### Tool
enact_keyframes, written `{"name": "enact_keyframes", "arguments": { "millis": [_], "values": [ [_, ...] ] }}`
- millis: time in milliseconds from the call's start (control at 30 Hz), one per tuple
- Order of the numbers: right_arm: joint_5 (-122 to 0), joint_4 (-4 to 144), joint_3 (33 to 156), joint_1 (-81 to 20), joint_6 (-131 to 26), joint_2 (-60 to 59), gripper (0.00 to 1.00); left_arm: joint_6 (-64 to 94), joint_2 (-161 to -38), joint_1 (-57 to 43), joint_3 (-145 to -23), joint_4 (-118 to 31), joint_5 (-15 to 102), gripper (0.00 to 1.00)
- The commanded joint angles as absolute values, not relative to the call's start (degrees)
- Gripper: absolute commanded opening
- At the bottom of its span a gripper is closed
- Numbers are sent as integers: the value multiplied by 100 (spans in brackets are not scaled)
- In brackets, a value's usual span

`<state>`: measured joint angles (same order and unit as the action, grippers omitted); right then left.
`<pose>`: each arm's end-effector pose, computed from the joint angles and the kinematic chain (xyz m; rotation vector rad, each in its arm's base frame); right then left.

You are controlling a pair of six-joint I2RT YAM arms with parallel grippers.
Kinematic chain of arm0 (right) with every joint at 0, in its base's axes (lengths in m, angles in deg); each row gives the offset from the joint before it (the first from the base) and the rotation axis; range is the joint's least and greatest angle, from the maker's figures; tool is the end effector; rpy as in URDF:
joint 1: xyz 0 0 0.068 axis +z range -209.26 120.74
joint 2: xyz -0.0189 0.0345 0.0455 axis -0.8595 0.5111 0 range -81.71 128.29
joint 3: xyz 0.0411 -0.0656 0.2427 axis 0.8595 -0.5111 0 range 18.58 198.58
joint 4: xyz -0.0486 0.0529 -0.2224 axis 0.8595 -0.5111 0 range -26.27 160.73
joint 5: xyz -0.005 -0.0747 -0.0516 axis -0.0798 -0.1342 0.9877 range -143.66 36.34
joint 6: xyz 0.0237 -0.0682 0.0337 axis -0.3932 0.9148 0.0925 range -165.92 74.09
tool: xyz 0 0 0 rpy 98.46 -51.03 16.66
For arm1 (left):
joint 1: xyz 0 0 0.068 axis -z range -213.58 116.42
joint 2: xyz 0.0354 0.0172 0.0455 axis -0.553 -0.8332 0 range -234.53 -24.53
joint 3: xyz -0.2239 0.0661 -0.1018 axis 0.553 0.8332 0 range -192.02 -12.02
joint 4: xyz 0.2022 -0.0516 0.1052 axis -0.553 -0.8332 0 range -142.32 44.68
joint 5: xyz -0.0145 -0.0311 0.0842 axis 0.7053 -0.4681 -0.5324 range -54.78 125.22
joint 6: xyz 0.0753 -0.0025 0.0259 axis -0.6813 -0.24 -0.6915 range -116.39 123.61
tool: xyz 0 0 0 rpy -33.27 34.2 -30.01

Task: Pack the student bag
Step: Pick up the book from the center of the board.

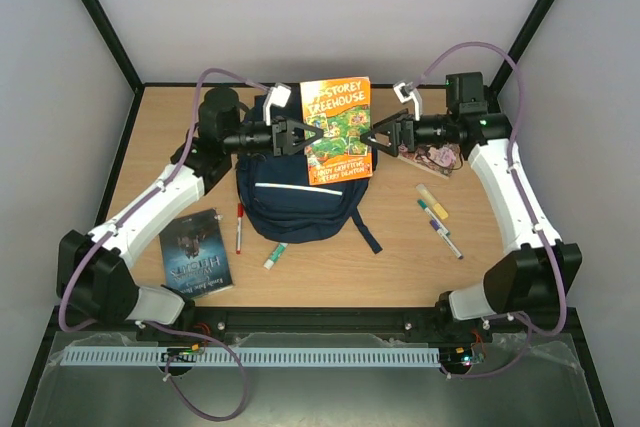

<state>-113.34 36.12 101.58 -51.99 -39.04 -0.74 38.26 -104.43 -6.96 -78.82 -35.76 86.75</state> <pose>0.2761 0.0949 0.3649 -0.8313 1.8225 1.0999 0.2590 -0.1898 0.3575 0.6442 1.7334 -1.5060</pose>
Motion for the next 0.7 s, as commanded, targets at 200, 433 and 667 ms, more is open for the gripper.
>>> {"name": "enact_keyframes", "arguments": {
  "millis": [200, 433, 667],
  "values": [
    [-12584, 3483, 10383, -5168, -3659, 364, 95, 3936, -10143, -539, -8194, -3126, 9160, 2],
    [-13393, 3171, 10365, -5166, -3270, 209, 81, 3886, -10446, -492, -8234, -3138, 9130, 2],
    [-13372, 3237, 10312, -5169, -3613, 181, 62, 3591, -10584, -501, -8386, -3587, 8730, 2]
  ]
}}
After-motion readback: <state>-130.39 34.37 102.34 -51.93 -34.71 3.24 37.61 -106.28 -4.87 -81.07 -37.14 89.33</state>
